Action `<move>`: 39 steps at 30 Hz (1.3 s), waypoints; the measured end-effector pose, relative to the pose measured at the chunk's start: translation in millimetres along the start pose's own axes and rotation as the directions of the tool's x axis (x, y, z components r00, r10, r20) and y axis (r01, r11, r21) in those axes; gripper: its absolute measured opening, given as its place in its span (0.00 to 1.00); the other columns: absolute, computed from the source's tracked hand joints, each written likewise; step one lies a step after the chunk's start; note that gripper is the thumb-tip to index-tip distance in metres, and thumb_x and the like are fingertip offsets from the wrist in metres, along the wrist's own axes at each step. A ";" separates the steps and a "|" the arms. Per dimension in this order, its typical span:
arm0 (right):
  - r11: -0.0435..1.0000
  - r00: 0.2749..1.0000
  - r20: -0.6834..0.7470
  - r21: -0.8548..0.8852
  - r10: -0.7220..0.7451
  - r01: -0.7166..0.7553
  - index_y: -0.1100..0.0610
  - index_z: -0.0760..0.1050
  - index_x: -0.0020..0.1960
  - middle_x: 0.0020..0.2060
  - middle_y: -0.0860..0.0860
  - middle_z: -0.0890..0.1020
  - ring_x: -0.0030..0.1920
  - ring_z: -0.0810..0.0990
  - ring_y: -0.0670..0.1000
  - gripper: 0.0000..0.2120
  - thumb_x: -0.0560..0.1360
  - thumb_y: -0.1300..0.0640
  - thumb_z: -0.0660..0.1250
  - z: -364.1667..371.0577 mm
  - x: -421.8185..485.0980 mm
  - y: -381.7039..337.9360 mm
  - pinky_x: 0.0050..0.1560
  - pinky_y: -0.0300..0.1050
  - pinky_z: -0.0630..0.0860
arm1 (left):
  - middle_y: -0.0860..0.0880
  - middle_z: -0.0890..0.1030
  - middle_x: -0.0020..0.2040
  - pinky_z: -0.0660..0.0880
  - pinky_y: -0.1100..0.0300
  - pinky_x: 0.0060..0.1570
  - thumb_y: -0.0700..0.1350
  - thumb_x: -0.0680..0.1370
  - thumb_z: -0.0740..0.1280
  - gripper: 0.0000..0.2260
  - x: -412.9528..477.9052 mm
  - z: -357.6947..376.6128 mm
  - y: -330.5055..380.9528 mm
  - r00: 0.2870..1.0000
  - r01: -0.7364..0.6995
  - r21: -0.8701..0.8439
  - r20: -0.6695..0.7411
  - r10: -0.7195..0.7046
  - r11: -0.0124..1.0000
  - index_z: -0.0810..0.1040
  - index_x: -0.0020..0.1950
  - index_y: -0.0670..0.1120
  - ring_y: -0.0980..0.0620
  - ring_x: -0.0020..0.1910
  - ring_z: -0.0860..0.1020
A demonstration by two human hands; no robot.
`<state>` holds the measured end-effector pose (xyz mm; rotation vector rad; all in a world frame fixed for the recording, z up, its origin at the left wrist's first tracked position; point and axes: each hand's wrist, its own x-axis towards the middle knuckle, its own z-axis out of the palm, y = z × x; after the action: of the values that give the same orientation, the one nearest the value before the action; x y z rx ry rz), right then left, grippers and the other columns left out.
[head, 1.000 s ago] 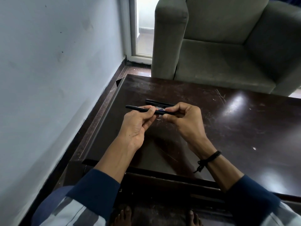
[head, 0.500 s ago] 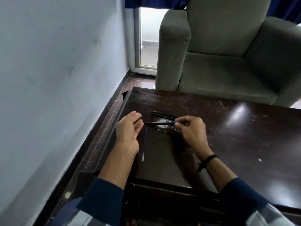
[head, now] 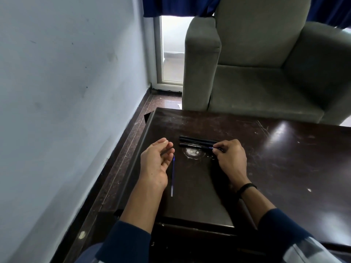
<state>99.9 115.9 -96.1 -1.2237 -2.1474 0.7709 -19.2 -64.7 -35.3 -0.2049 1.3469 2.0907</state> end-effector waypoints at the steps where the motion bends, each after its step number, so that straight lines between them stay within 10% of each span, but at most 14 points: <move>1: 1.000 1.000 0.002 -0.006 0.010 -0.010 0.49 0.85 0.50 0.52 0.50 0.81 0.52 0.81 0.50 0.03 0.76 0.55 0.74 -0.8 -0.2 0.6 0.41 0.36 0.69 | 0.47 0.86 0.41 0.79 0.59 0.45 0.38 0.79 0.69 0.06 -0.4 0.3 -0.4 1.000 0.001 0.002 0.002 -0.001 1.000 0.83 0.54 0.43 0.49 0.45 0.84; 16: 0.998 0.998 -0.044 0.049 0.053 -0.050 0.49 0.82 0.53 0.54 0.45 0.76 0.51 0.81 0.49 0.07 0.77 0.58 0.73 -24.0 -4.1 -12.4 0.51 0.42 0.71 | 0.47 0.86 0.42 0.78 0.59 0.46 0.38 0.78 0.70 0.05 2.4 -0.5 -2.4 1.000 0.012 0.013 0.007 -0.012 1.000 0.83 0.54 0.44 0.50 0.44 0.84; 22: 0.966 0.982 0.128 -0.233 0.140 -0.107 0.46 0.81 0.49 0.48 0.47 0.85 0.44 0.83 0.49 0.06 0.73 0.50 0.76 -92.0 -6.9 -7.3 0.50 0.46 0.80 | 0.47 0.86 0.44 0.79 0.60 0.45 0.38 0.79 0.70 0.05 7.4 -5.7 6.6 0.996 -0.084 0.106 0.007 0.084 0.991 0.83 0.52 0.45 0.51 0.44 0.84; 26: 0.911 0.950 0.201 -0.385 0.238 -0.147 0.47 0.81 0.59 0.56 0.51 0.84 0.57 0.83 0.57 0.18 0.71 0.43 0.77 -113.8 -29.2 8.4 0.53 0.47 0.76 | 0.45 0.86 0.47 0.81 0.60 0.44 0.37 0.78 0.71 0.05 7.6 -7.5 12.9 0.983 -0.185 0.282 0.042 0.180 0.942 0.83 0.52 0.45 0.51 0.44 0.83; 39: 0.978 0.988 0.150 -0.210 0.047 -0.015 0.56 0.83 0.55 0.55 0.52 0.81 0.52 0.83 0.55 0.10 0.76 0.65 0.71 -58.9 -84.1 12.5 0.52 0.51 0.80 | 0.44 0.86 0.47 0.81 0.59 0.47 0.37 0.78 0.71 0.05 3.3 -9.5 19.0 0.988 -0.152 0.273 0.068 0.138 0.950 0.83 0.52 0.44 0.50 0.45 0.83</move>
<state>184.9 59.3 -79.2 -1.3448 -2.3900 0.6866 -34.8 -76.7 -26.6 0.0650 1.6501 1.9797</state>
